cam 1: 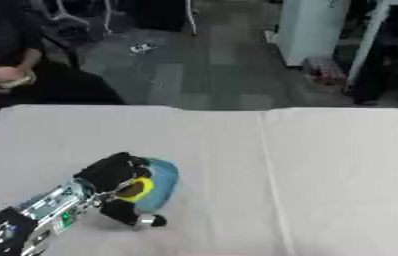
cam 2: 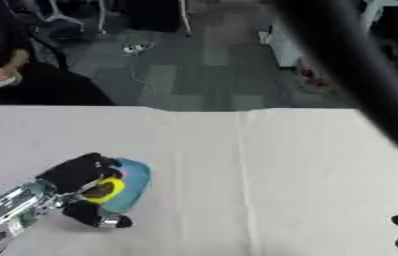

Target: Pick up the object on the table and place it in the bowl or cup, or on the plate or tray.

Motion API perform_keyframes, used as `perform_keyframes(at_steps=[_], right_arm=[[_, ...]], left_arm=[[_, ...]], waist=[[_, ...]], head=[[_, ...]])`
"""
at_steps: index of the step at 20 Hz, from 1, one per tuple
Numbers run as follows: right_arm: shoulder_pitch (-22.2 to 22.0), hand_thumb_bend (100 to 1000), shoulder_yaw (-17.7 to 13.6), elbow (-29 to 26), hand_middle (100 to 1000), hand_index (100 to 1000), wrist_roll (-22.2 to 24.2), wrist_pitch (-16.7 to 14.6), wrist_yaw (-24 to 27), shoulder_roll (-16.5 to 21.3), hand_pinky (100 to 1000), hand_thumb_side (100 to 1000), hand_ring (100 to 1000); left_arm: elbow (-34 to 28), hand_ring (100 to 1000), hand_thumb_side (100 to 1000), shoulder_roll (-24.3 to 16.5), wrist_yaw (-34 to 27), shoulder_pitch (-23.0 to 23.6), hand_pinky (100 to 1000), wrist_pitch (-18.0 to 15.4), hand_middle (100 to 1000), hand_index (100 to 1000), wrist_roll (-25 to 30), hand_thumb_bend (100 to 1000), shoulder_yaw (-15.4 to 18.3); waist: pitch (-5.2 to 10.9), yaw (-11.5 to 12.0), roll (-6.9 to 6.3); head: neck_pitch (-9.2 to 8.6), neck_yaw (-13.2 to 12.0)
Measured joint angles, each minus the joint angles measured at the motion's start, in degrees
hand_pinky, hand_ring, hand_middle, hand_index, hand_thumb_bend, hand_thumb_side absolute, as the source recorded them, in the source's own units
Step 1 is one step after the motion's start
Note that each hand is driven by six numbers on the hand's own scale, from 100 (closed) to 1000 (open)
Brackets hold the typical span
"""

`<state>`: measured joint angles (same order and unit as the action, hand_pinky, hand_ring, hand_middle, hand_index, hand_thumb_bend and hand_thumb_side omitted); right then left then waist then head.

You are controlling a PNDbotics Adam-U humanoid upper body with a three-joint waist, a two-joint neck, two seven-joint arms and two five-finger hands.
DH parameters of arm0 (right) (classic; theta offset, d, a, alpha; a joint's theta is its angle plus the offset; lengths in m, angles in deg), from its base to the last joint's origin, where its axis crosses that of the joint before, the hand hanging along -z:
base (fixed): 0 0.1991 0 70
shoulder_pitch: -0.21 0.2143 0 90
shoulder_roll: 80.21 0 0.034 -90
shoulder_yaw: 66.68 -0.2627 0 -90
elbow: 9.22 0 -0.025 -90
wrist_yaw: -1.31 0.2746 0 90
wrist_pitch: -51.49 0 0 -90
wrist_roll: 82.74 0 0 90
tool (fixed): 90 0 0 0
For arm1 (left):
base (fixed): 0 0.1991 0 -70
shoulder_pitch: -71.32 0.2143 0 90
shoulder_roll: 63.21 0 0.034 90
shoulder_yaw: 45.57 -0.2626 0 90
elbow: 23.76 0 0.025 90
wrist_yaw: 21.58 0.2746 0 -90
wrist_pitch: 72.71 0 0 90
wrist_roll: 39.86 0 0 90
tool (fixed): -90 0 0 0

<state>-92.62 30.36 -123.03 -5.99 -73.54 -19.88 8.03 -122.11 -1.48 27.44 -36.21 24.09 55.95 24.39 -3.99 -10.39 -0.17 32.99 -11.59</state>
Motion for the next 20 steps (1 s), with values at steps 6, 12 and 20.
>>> perform_keyframes(at_steps=[6, 12, 20], right_arm=[[-0.8, 100, 0.3, 0.0, 766, 750, -0.5, 0.2, -1.5, -0.1, 368, 941, 607], [-1.8, 100, -0.1, 0.0, 767, 757, -2.2, 0.9, -3.1, -1.1, 368, 939, 607], [-4.0, 100, -1.8, 0.0, 768, 767, -6.0, 2.5, -6.2, -3.4, 368, 936, 606]], left_arm=[[-13.7, 888, 1000, -4.8, -4.3, 2.0, 934, 4.5, 881, 848, -2.7, 669, 5.3], [-15.3, 817, 1000, -4.4, -8.6, 8.7, 854, 1.8, 851, 835, -13.4, 659, 11.0], [-15.4, 621, 933, 7.9, -14.7, 16.6, 594, -7.8, 778, 793, -32.2, 583, 12.0]], waist=[[0.41, 1.0, -0.01], [0.43, 2.9, 0.47], [0.89, 5.5, 2.04]], head=[[0.03, 0.1], [0.03, 2.2], [0.59, 4.8]])
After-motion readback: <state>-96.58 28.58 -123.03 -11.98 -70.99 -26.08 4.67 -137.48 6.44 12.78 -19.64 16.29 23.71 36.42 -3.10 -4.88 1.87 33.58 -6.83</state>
